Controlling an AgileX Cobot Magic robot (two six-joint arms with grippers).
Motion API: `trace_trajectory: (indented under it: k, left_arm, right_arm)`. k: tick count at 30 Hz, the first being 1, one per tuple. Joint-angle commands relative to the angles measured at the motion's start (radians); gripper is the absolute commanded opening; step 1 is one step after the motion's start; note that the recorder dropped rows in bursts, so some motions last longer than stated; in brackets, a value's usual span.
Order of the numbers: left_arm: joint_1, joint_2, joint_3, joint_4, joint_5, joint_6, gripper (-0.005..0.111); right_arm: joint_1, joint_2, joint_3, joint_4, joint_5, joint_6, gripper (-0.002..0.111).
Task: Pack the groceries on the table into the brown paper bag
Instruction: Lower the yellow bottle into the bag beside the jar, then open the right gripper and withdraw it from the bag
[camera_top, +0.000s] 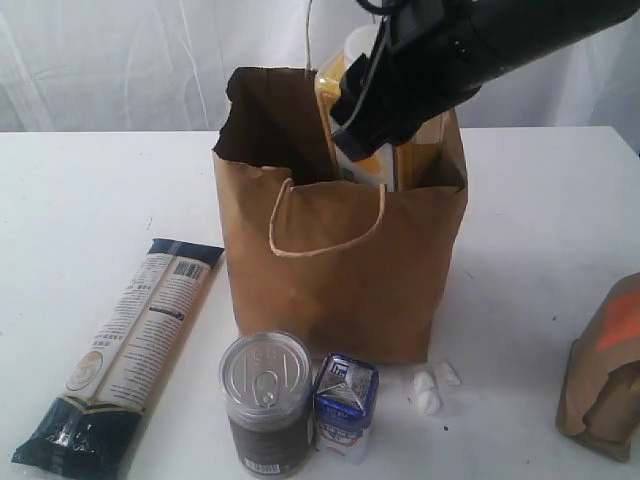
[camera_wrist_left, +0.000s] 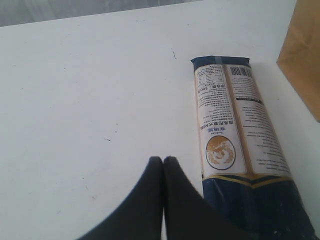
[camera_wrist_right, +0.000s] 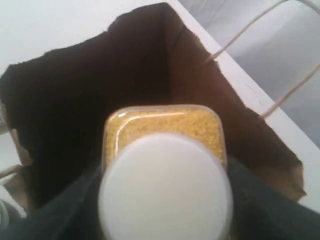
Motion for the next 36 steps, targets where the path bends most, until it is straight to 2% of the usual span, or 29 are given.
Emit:
trace_trajectory:
  k: [1, 14, 21, 31, 34, 36]
  left_arm:
    - [0.002, -0.005, 0.004, -0.008, 0.004, 0.000, 0.000]
    - [0.002, -0.005, 0.004, -0.008, 0.004, 0.000, 0.000]
    - [0.002, -0.005, 0.004, -0.008, 0.004, 0.000, 0.000]
    - [0.002, -0.005, 0.004, -0.008, 0.004, 0.000, 0.000]
    - [0.002, -0.005, 0.004, -0.008, 0.004, 0.000, 0.000]
    - [0.002, -0.005, 0.004, -0.008, 0.004, 0.000, 0.000]
  right_arm:
    - [-0.052, -0.010, -0.011, -0.028, -0.018, 0.015, 0.000]
    - [-0.060, 0.110, -0.011, 0.025, -0.011, 0.011, 0.000]
    - [-0.060, 0.083, -0.013, 0.027, -0.073, 0.011, 0.000]
    - [-0.060, 0.058, -0.013, 0.042, -0.067, 0.072, 0.000]
    - [-0.060, 0.058, -0.013, 0.052, -0.065, 0.086, 0.005]
    - [-0.060, 0.058, -0.013, 0.052, -0.065, 0.120, 0.015]
